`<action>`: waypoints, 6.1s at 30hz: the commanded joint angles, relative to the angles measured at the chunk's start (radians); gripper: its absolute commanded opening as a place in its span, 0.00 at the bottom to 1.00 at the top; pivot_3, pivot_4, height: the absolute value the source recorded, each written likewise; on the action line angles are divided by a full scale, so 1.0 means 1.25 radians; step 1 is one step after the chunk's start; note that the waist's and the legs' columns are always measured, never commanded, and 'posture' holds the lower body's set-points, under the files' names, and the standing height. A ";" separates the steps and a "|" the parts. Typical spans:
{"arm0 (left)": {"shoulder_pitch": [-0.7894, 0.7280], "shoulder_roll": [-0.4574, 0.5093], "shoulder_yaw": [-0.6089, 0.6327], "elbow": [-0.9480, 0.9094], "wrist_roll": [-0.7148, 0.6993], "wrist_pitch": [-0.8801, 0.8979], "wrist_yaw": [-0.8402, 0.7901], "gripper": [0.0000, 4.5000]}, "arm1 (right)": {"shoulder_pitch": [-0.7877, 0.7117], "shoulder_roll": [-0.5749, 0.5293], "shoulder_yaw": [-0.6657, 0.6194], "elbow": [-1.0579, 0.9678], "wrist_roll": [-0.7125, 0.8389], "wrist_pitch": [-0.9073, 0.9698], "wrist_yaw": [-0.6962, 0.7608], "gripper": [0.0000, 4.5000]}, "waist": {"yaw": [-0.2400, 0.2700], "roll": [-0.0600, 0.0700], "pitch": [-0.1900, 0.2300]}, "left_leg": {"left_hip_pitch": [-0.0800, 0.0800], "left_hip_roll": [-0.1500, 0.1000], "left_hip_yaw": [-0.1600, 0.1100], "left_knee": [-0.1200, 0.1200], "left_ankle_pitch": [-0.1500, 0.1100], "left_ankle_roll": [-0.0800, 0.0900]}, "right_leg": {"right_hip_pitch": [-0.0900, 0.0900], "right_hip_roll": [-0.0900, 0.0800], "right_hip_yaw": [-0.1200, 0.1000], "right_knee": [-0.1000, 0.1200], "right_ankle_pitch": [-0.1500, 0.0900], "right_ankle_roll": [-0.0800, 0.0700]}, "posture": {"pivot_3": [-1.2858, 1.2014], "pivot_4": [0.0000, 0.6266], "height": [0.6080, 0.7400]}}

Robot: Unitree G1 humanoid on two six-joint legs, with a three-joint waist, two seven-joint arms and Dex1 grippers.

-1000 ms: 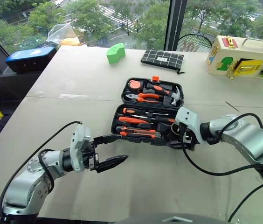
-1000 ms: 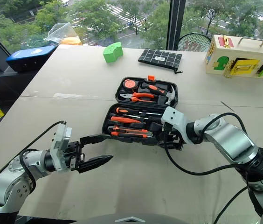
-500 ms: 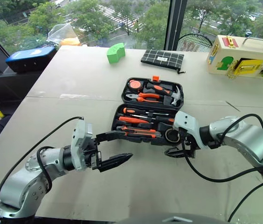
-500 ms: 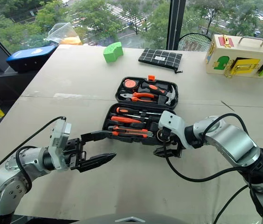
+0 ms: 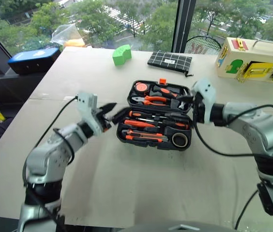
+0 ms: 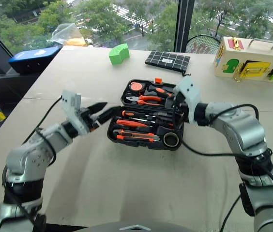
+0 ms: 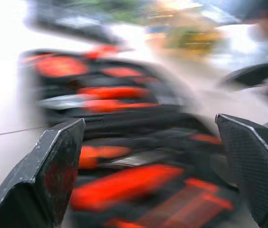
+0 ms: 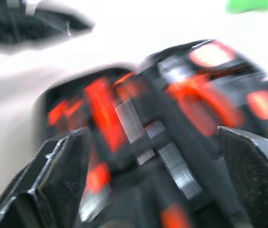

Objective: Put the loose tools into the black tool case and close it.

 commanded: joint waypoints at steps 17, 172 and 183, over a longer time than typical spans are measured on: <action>-0.584 -0.119 -0.121 1.074 0.411 -0.334 -0.183 0.83 | -0.214 0.140 -0.070 0.623 -0.157 -0.089 -0.186 0.68 | 0.001 -0.001 -0.001 | -0.008 0.000 -0.001 0.001 0.002 -0.003 | -0.007 0.002 -0.003 0.004 0.001 0.002 | 0.52 0.24 1.00; 0.087 0.551 -0.185 -0.073 -0.030 -0.124 -0.965 0.00 | 0.532 -0.402 0.220 -0.598 0.198 -0.016 0.003 0.02 | 0.016 -0.005 0.002 | 0.004 0.019 0.005 0.001 0.004 -0.007 | -0.005 0.016 0.004 0.011 -0.005 -0.011 | 0.52 0.24 1.00; 0.080 0.478 -0.154 -0.042 0.008 -0.125 -0.926 0.00 | 0.476 -0.344 0.073 -0.436 0.104 -0.013 -0.100 0.02 | 0.013 -0.005 0.001 | 0.006 0.020 0.010 0.003 0.004 -0.007 | -0.006 0.017 0.008 0.011 -0.002 -0.014 | 0.52 0.24 1.00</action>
